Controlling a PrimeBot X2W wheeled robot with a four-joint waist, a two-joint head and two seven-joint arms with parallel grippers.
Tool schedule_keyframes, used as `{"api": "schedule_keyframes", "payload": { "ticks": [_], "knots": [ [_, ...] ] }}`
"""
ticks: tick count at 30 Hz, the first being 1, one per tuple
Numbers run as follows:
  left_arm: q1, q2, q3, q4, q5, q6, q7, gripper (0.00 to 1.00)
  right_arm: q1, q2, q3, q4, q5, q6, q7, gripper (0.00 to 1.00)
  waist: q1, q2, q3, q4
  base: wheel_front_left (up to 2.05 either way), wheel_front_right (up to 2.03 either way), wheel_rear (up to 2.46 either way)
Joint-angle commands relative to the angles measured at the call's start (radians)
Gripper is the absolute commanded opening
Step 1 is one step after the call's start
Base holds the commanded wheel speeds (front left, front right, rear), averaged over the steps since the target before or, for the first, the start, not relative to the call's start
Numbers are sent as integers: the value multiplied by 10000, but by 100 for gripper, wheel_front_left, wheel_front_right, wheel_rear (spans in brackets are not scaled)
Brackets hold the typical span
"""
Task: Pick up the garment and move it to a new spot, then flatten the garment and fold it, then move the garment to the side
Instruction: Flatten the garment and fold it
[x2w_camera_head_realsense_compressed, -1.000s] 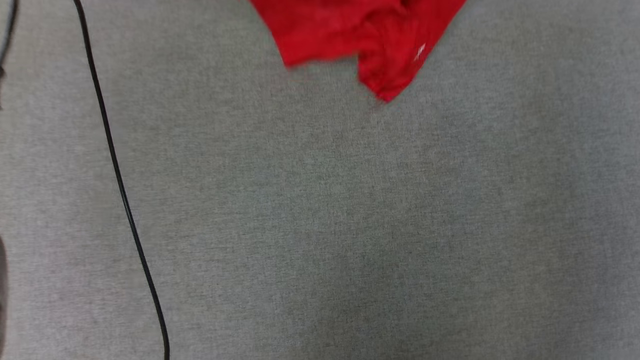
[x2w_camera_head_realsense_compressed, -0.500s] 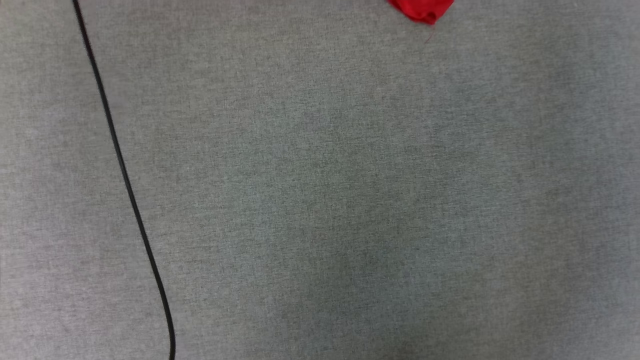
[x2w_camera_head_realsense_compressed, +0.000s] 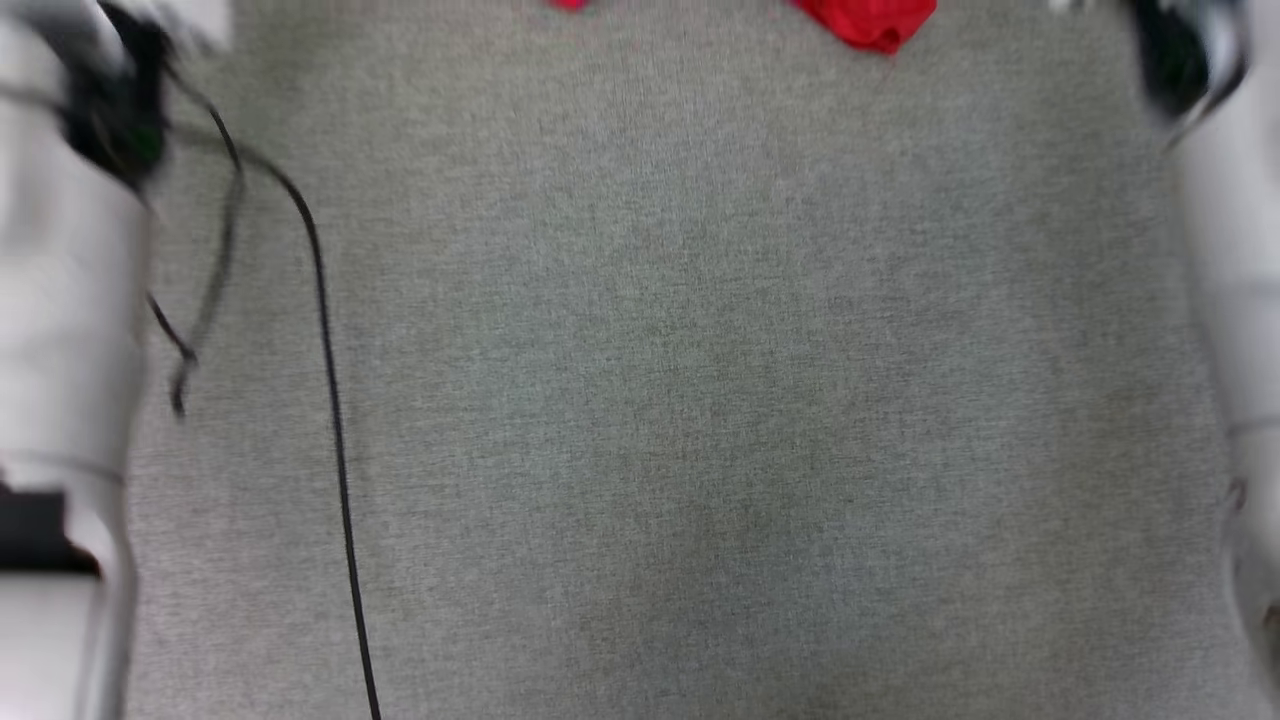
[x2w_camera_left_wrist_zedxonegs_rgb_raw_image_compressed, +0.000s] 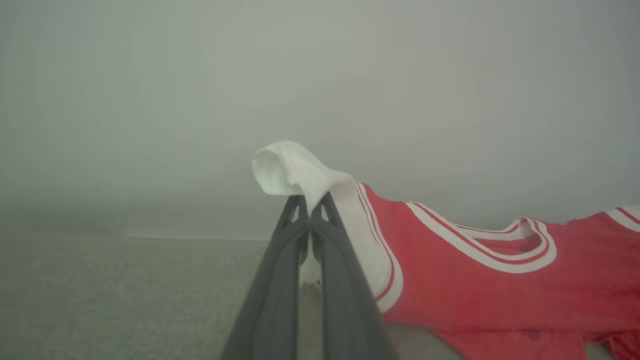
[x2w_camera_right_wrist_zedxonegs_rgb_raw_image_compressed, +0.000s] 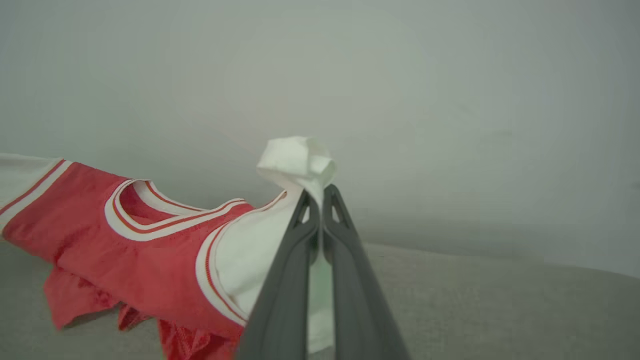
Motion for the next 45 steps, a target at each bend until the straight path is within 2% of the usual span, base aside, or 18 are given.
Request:
{"api": "schedule_keyframes", "payload": {
  "ticks": [1,9,14,16,24,35,39,44,45],
  "knots": [
    [493,-33,-108,-69,-176,-18,-105,0,477,-70,116,25,156,-7,-101,0,-1,0,-338,50,0,0,0],
    [3200,158,-571,-822,-809,-22,-409,0,2908,-322,571,-335,1059,-7,-351,0,-1,0,-1451,87,0,0,0],
    [5020,304,-569,-1620,-810,-22,-466,0,4700,-670,676,-931,1643,-7,-357,0,-1,0,-2228,228,0,0,0],
    [5714,423,-457,-2100,-543,123,-473,0,5407,-789,610,-1223,1843,-7,-310,0,-1,0,-2526,297,0,0,0],
    [8904,220,246,-4118,-438,829,-468,0,8390,-968,-288,-2601,2301,-7,-112,0,-1,0,-3671,464,0,0,0],
    [12335,94,468,-6289,-838,1770,-262,0,12169,-147,-1949,-5183,1924,-7,830,0,-1,0,-4907,591,0,0,0],
    [13226,87,447,-6866,-1007,2001,-50,0,13368,193,-2232,-6092,1703,-7,1291,0,-1,0,-5209,667,0,0,0],
    [13942,173,424,-7514,-1045,2223,93,0,14583,287,-2306,-6918,1213,-7,1725,0,-1,0,-5411,824,0,0,0],
    [14017,200,408,-7659,-1014,2264,102,0,14762,210,-2250,-7008,976,-7,1826,12,-1,0,-5429,855,0,0,0]
  ]
}}
